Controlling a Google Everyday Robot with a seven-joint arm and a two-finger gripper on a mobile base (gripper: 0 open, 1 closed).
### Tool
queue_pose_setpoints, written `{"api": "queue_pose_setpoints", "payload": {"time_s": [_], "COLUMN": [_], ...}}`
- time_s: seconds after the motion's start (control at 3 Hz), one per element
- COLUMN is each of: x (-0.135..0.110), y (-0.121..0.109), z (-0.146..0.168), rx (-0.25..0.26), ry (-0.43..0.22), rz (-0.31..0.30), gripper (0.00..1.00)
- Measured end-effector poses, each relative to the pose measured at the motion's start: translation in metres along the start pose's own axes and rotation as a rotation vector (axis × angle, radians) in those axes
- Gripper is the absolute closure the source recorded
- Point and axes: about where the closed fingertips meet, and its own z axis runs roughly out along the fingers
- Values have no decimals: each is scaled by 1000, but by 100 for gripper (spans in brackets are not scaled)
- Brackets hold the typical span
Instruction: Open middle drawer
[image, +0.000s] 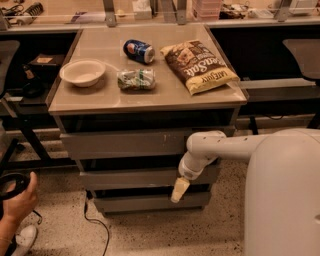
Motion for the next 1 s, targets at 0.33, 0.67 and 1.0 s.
{"api": "queue_pose_setpoints", "payload": {"time_s": [0.33,0.67,1.0], "x": [-4,-5,1], "y": [1,9,30], "z": [13,29,39], "rx": [-18,-51,-110], "ry": [-3,8,27], "rz": [0,-3,15], "gripper": [0,0,0]}}
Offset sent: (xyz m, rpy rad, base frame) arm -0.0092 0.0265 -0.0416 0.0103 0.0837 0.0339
